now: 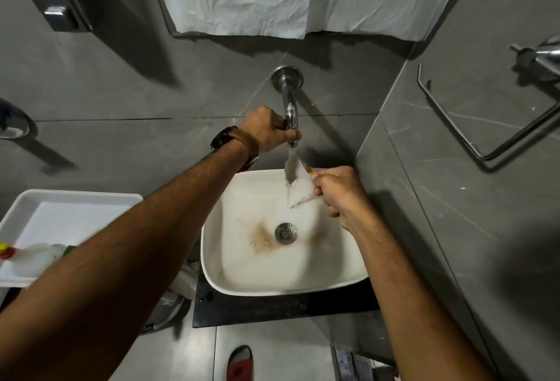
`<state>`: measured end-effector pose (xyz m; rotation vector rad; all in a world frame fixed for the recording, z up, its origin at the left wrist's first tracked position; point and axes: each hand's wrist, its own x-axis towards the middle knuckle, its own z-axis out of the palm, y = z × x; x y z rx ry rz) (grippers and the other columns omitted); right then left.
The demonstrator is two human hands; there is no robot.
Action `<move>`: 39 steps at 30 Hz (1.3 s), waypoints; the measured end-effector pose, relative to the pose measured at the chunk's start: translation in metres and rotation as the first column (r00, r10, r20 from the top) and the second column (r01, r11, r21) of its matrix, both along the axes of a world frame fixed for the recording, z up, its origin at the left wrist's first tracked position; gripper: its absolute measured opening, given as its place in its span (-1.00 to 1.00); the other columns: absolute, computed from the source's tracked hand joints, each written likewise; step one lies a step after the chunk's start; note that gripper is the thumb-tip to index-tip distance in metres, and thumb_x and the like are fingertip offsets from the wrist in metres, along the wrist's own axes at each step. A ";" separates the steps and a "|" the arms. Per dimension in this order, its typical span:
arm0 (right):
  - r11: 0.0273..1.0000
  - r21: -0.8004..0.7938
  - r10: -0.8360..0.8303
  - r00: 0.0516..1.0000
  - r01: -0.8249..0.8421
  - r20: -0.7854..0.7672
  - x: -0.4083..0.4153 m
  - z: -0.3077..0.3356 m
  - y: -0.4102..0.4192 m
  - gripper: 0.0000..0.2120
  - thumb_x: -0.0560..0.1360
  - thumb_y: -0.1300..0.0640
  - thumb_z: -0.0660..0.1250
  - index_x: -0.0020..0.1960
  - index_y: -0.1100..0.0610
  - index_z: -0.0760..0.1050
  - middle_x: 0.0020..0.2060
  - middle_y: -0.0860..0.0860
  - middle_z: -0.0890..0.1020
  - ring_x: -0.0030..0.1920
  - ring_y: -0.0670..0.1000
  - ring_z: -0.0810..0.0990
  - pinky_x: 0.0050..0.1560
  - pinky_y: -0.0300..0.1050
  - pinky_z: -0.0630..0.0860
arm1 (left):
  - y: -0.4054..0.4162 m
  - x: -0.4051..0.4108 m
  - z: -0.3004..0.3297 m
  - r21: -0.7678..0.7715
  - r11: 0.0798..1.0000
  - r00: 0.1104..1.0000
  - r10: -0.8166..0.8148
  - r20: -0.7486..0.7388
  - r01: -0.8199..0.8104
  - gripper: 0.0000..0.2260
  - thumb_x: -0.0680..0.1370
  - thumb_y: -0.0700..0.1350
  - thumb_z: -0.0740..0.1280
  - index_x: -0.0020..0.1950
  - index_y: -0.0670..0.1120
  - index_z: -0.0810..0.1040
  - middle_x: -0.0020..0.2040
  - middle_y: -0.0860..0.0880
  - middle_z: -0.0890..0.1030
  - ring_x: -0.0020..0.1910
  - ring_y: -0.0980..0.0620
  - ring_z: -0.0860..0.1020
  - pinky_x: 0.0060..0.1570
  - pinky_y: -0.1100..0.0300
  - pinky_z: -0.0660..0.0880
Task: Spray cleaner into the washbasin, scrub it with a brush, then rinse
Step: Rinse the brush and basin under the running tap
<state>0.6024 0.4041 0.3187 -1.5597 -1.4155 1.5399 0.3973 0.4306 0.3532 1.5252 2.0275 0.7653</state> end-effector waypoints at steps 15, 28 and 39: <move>0.994 -0.100 0.053 0.987 -0.038 0.153 -0.005 -0.050 -0.025 -0.49 0.04 -0.30 0.42 -0.28 0.10 0.49 -0.40 0.07 0.37 -0.52 -0.02 0.15 -0.52 -0.27 0.07 | -0.005 0.003 0.001 0.012 1.000 0.999 -0.026 0.039 0.025 -0.84 0.42 0.14 0.46 -0.27 0.09 0.63 -0.39 0.09 0.56 -0.36 0.11 0.47 -0.36 0.25 0.31; 0.997 -0.078 -0.008 0.999 0.012 0.053 -0.007 -0.031 -0.012 -0.64 0.56 0.17 0.31 0.15 0.49 0.49 -0.27 0.12 0.38 -0.43 -0.01 0.17 -0.44 -0.15 0.05 | -0.006 0.002 0.000 -0.004 0.998 0.995 -0.067 0.079 0.067 -0.72 0.43 0.17 0.45 -0.02 0.00 0.68 -0.19 0.06 0.65 -0.13 0.05 0.58 -0.12 0.16 0.45; 0.990 -0.087 0.141 0.884 -0.114 0.446 0.022 -0.079 -0.035 -0.50 0.38 -0.28 0.48 -0.17 0.19 0.58 -0.32 0.05 0.62 -0.26 0.13 0.61 -0.33 -0.14 0.39 | -0.009 0.017 -0.007 0.016 0.992 0.985 0.119 0.122 -0.122 -0.65 0.30 0.21 0.53 -0.22 0.08 0.44 -0.30 0.10 0.54 -0.31 0.17 0.48 -0.37 0.28 0.29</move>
